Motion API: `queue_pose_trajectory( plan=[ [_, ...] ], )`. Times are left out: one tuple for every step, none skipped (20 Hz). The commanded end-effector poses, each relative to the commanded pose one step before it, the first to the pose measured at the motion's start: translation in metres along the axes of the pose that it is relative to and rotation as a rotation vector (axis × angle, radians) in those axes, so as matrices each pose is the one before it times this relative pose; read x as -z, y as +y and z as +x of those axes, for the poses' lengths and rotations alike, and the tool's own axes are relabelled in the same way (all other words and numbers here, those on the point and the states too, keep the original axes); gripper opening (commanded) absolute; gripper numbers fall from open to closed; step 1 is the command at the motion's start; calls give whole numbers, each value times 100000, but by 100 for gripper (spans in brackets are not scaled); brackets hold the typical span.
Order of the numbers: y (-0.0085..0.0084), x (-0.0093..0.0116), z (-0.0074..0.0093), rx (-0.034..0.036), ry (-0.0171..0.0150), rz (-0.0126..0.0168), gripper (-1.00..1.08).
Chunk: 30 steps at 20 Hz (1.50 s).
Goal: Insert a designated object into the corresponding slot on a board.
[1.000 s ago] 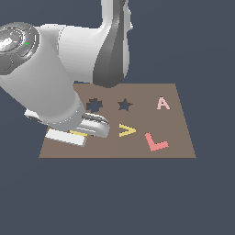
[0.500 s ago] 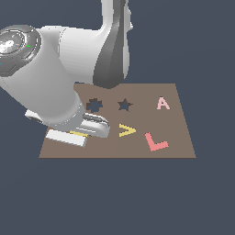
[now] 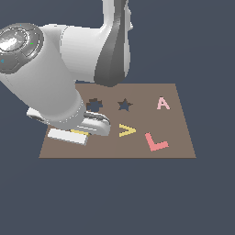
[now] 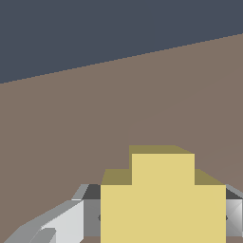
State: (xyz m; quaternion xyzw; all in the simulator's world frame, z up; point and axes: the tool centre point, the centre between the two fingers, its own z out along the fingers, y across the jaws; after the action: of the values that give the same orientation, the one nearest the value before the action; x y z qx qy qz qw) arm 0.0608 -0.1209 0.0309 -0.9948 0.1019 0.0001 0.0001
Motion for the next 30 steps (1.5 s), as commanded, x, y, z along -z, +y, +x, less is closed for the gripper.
queue_pose_trajectory(
  plan=[
    [-156,64,-397,1682,44,9,-100],
    [-77,21,-229,924,-1,1,-100],
    [-89,24,-258,1043,-2,1,-100],
    [-99,26,-287,1162,-2,1,-100],
    [-108,29,-317,1281,-2,1,-100],
    [-119,32,-347,1405,-2,1,-100],
    [-128,35,-378,1530,-2,1,-100],
    [-138,37,-410,1660,-3,1,-100],
    [-148,40,-443,1793,-3,1,-100],
    [-159,43,-476,1930,-3,1,-100],
    [-168,46,-511,2069,-4,1,-100],
    [-179,50,-546,2215,-4,1,-100],
    [-181,51,-561,2275,-5,1,-100],
    [-172,49,-538,2185,-5,1,-100],
    [-163,46,-514,2088,-5,1,-100],
    [-154,44,-489,1986,-5,1,-100],
    [-147,42,-463,1881,-5,0,-100],
    [-136,39,-437,1775,-5,0,-100],
    [-124,37,-411,1667,-5,0,-100],
    [-112,34,-384,1558,-6,0,-100],
    [-100,32,-356,1445,-6,0,-100],
    [-90,29,-328,1330,-6,0,-100],
    [-81,26,-299,1210,-5,0,-100],
    [-74,24,-268,1087,-5,0,-100],
    [-63,21,-237,957,-4,0,-100],
    [-55,18,-204,829,-4,0,-100],
    [-43,15,-172,694,-3,0,-100],
    [-33,12,-139,561,-3,0,-100],
    [-24,9,-105,431,-3,0,-100],
    [-11,6,-73,293,-2,0,-100]
  ],
)
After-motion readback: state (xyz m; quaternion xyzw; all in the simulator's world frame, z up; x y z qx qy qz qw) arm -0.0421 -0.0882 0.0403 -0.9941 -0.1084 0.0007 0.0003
